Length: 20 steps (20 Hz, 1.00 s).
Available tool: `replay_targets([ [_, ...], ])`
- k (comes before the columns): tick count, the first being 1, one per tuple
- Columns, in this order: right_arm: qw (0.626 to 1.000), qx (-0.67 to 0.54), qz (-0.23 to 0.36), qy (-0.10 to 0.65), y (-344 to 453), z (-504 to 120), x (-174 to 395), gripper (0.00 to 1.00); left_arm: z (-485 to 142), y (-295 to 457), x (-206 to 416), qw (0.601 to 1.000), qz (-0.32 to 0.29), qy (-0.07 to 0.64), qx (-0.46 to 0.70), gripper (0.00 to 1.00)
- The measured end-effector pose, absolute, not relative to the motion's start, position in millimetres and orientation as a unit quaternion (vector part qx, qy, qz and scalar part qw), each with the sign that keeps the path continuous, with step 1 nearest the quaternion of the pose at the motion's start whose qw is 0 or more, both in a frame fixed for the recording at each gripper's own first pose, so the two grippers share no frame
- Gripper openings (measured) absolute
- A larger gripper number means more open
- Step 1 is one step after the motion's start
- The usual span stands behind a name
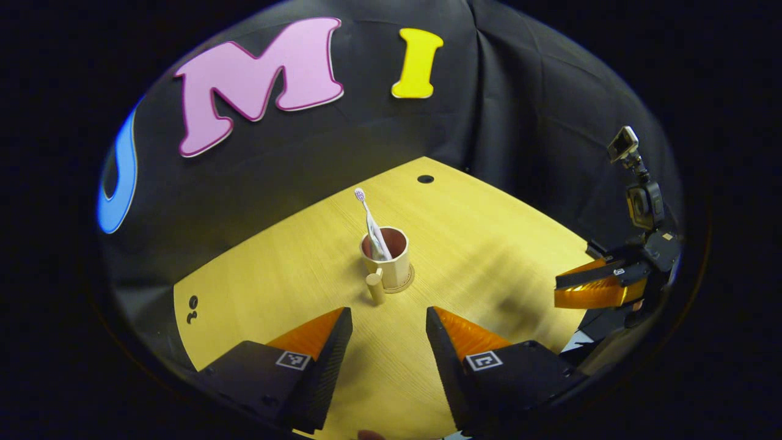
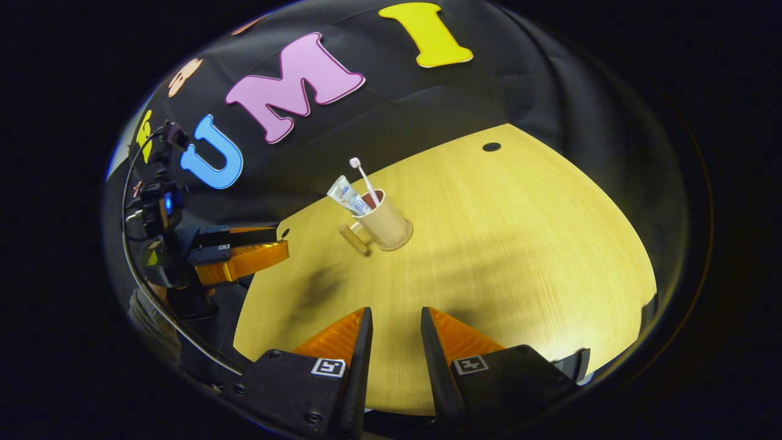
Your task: Put the toothbrush and toothpaste on the desktop into the cup, then pick up the cup and place it on the coaster on the desktop.
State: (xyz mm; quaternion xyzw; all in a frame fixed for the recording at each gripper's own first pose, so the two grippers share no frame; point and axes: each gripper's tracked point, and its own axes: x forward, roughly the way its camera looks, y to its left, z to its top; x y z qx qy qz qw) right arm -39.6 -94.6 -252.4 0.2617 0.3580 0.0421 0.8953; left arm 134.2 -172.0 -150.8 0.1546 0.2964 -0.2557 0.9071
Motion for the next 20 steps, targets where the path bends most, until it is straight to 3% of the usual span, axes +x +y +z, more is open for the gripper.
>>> replay_targets([
  [4,0.901,0.256,0.046,0.347,-82,-236,-34,0.49,-128,-142,111,0.931,-0.215,0.270,0.115,0.83],
  [5,0.903,0.253,0.048,0.343,-78,-233,-32,0.43,-123,-134,106,0.937,-0.208,0.262,0.103,0.83],
  [7,0.909,0.245,0.051,0.334,-73,-224,-28,0.60,-116,-115,94,0.945,-0.187,0.254,0.082,0.83],
  [13,0.922,0.210,0.067,0.317,-40,-204,-20,0.85,-97,-70,71,0.972,-0.124,0.197,0.024,0.85],
  [17,0.932,0.186,0.071,0.302,-17,-191,-10,0.97,-77,-48,63,0.983,-0.103,0.154,-0.008,0.86],
  [20,0.939,0.170,0.074,0.290,0,-177,1,0.98,-72,-31,60,0.985,-0.092,0.144,-0.035,0.87],
])
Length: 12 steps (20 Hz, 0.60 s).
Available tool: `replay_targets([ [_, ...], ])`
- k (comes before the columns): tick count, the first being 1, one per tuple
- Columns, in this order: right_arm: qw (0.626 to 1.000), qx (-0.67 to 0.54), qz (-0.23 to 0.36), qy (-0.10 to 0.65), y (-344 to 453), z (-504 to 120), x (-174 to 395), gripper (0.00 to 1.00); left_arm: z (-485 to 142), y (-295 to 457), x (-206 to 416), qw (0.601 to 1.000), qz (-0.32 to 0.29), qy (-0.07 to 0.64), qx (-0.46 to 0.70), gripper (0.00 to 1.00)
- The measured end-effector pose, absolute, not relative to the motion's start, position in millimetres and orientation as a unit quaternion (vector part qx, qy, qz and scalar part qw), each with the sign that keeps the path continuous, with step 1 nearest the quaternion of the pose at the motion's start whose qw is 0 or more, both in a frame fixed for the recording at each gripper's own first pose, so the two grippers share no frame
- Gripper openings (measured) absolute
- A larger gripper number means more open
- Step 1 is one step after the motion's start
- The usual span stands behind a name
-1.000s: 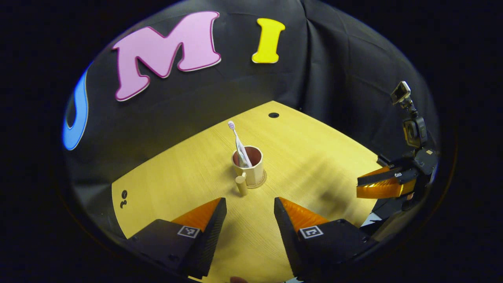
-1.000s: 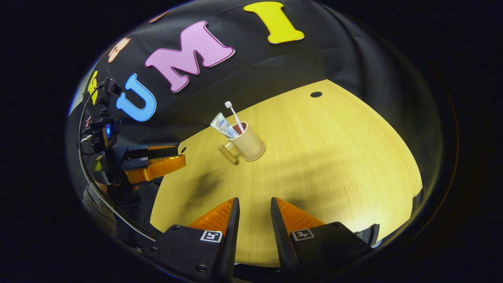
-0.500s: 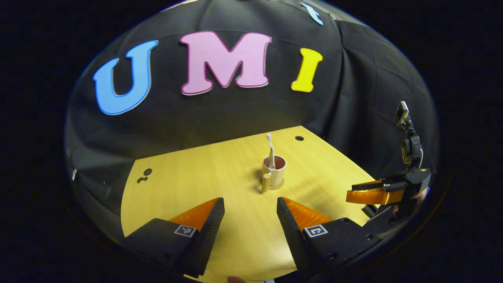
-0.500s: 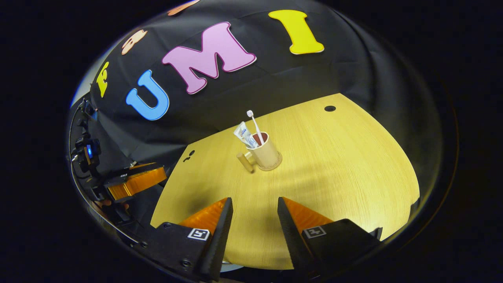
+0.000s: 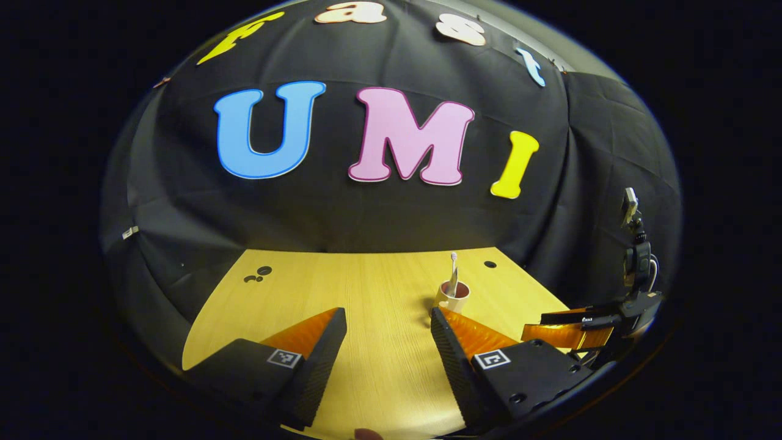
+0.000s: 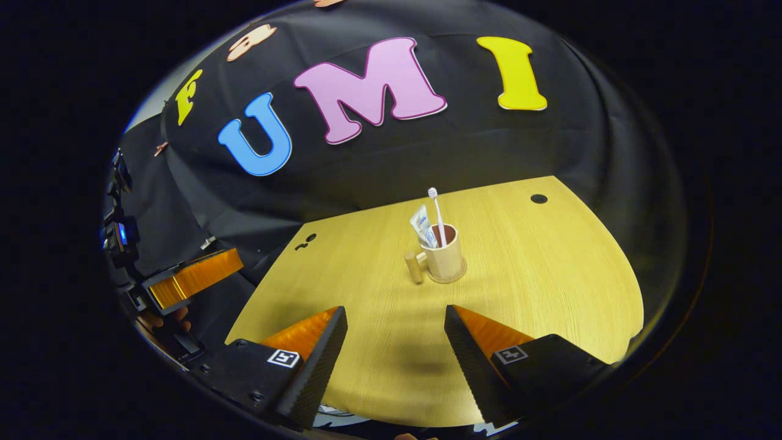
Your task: Put the toothbrush and toothpaste on the desktop into the cup, then pick up the cup and place it on the coaster on the desktop.
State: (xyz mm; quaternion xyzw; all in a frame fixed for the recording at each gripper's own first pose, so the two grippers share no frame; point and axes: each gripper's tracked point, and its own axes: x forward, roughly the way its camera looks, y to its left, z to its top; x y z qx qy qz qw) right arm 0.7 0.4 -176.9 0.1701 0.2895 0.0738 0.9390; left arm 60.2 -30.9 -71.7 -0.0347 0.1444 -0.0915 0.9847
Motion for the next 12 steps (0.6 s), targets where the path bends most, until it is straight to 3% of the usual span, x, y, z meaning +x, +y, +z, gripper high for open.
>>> replay_targets([
  [12,0.952,0.154,0.123,0.233,62,-122,25,0.98,-73,-21,64,0.981,-0.113,0.143,-0.065,0.90],
])
